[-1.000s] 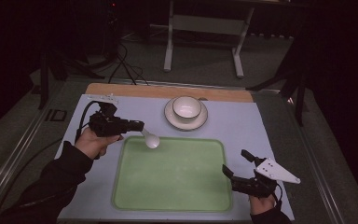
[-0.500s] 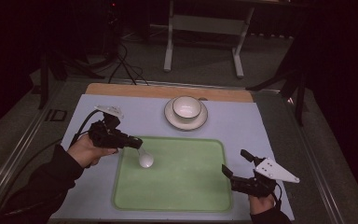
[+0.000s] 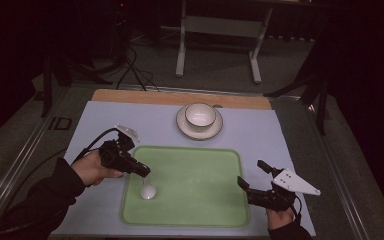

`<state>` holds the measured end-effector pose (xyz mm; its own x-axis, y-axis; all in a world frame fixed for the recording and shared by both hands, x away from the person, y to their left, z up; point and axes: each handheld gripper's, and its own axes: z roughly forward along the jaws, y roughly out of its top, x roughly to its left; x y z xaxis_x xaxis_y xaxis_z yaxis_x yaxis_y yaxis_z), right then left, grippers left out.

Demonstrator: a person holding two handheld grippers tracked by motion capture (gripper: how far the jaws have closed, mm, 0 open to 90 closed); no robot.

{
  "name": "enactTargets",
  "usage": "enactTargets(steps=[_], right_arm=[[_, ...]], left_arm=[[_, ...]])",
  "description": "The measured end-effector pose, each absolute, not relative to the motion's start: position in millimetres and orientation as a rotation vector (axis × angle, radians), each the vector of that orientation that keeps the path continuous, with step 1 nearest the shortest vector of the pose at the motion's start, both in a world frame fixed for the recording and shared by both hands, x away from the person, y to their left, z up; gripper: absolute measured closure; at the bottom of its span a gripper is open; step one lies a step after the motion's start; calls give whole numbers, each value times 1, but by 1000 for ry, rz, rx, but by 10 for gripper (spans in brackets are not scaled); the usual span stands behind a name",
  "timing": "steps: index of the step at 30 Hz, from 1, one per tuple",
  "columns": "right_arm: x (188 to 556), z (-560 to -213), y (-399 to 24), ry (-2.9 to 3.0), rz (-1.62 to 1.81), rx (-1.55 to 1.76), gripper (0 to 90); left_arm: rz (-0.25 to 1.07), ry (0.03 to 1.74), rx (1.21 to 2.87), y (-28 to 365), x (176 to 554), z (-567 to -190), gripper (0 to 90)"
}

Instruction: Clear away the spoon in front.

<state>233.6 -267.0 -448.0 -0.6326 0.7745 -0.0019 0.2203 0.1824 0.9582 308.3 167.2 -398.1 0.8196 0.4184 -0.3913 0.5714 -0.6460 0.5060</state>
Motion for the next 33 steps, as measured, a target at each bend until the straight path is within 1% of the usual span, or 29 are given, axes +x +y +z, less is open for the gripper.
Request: enactTargets(steps=[4, 9, 12, 14, 19, 21, 25, 27, 28, 33], right_arm=[[234, -448, -267, 1968, 1464, 928, 133], [234, -448, -268, 1970, 1467, 934, 134], [234, -448, -267, 1972, 1467, 933, 134], [234, -448, -267, 1973, 1467, 932, 134], [234, -448, -268, 1973, 1468, 931, 134], [234, -448, -268, 1974, 1466, 931, 134], [234, -448, -267, 1981, 1466, 928, 134], [234, -449, -267, 1984, 1466, 926, 135], [235, -449, -267, 1985, 1466, 926, 134], [234, -449, -267, 1989, 1465, 924, 135]], left_arm=[[-374, 702, 2387, 162, 309, -406, 851], [-395, 691, 2401, 159, 310, -412, 851], [-439, 681, 2400, 157, 314, -422, 850], [-432, 689, 2400, 156, 316, -424, 850], [-484, 674, 2390, 156, 320, -431, 848], [-484, 674, 2390, 156, 320, -431, 847], [-406, 688, 2344, 158, 325, -439, 816], [-399, 702, 2333, 159, 326, -440, 808], [-360, 699, 2307, 161, 326, -444, 800], [-322, 724, 2234, 167, 327, -455, 781]])
